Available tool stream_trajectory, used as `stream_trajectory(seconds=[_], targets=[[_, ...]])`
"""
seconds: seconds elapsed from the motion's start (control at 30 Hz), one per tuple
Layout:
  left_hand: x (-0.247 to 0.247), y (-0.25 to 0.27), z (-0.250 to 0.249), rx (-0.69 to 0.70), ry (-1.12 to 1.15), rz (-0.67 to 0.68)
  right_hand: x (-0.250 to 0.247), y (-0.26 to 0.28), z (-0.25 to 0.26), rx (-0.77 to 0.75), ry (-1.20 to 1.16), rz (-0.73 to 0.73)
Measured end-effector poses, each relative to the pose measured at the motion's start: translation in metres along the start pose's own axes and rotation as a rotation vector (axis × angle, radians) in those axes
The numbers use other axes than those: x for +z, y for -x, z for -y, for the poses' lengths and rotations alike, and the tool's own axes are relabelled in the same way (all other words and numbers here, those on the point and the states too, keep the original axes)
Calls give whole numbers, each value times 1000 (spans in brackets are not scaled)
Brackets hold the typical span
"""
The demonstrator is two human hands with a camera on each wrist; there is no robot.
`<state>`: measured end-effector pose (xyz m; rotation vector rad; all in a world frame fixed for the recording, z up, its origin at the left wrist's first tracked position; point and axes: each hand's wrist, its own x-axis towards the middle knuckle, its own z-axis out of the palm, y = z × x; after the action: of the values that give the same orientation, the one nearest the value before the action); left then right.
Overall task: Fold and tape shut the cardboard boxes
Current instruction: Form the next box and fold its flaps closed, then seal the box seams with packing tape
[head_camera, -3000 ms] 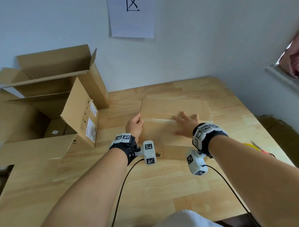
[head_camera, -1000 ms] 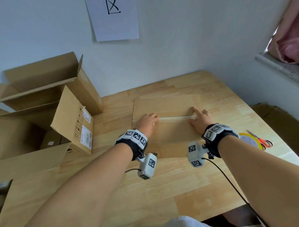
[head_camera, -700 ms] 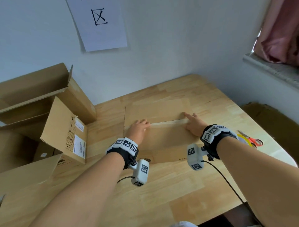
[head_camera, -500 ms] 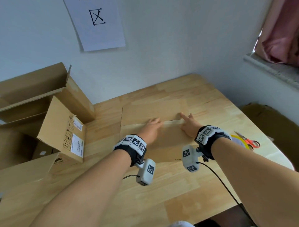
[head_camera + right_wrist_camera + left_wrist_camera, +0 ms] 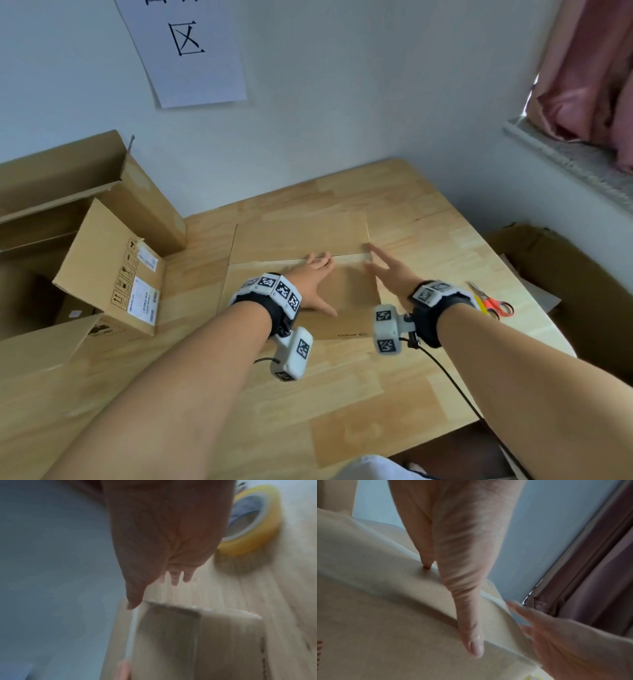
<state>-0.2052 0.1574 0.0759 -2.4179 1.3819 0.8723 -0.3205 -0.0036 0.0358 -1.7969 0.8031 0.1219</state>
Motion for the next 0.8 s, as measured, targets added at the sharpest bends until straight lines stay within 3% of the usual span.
stream_trajectory(seconds=[0.1, 0.17, 0.3, 0.43, 0.57, 0.8], targets=[[-1, -2, 0, 2, 16, 11, -33, 6, -47, 146, 60, -234], [0, -4, 0, 2, 21, 10, -49, 12, -68, 274, 142, -280], [5, -7, 3, 0, 27, -9, -52, 3, -106, 315, 353, -130], [7, -8, 4, -16, 49, -4, -47, 5, -112, 337, 500, -119], [6, -8, 4, -28, 48, -2, -41, 9, -119, 418, 471, -80], [3, -5, 1, -38, 44, 4, -52, 10, -127, 334, 440, -21]])
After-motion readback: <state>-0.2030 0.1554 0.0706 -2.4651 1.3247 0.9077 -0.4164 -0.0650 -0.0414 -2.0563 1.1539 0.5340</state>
